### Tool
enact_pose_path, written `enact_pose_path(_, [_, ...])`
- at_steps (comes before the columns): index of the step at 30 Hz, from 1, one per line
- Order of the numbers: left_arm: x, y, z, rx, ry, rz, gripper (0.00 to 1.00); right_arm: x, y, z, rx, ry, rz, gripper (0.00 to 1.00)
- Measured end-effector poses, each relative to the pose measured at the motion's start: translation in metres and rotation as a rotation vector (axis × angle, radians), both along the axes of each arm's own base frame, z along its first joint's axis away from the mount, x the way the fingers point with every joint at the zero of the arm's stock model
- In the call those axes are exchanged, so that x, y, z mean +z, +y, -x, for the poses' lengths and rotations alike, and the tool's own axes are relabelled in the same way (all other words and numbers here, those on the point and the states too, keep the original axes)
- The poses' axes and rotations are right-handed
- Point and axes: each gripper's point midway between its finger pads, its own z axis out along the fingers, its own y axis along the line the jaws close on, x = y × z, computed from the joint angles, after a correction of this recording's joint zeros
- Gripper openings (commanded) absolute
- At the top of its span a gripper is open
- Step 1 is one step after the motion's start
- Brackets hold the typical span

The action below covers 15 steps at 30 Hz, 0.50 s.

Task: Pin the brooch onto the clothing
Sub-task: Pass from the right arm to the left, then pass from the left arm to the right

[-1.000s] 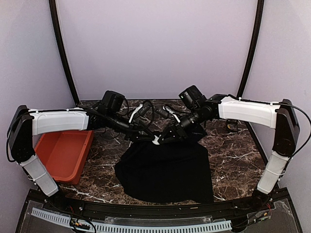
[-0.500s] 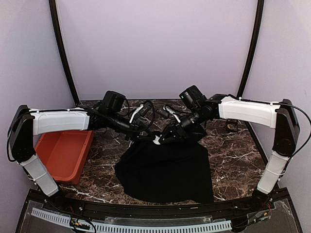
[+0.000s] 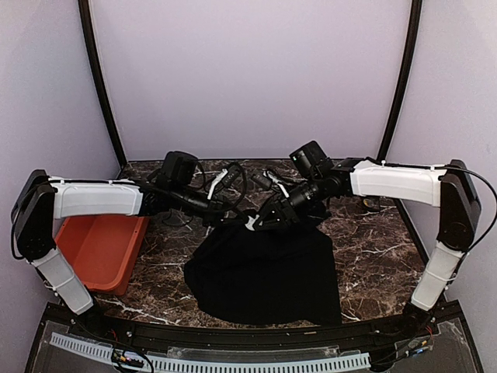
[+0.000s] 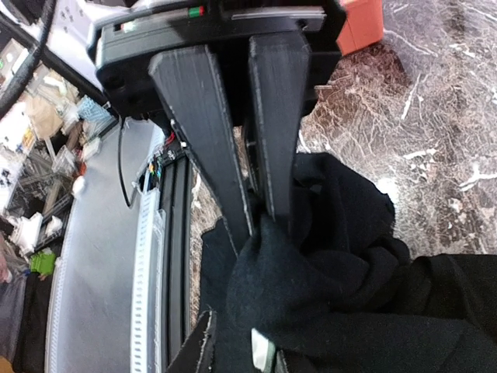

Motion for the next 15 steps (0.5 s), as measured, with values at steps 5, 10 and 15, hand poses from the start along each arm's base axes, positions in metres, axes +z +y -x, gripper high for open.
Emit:
enact_pose_path(5, [0.009,0.001,-0.001,0.04,-0.029,0.042,0.01,0.011,-0.003,0.003,-0.028,0.027,-0.086,0.24])
enact_pose_path(10, [0.024,0.004,-0.002,0.076,-0.069,0.098,0.01,0.028,-0.002,-0.001,-0.068,0.042,-0.176,0.23])
enact_pose_path(15, [0.03,0.007,-0.005,0.114,-0.078,0.132,0.01,0.033,0.003,-0.005,-0.104,0.079,-0.243,0.17])
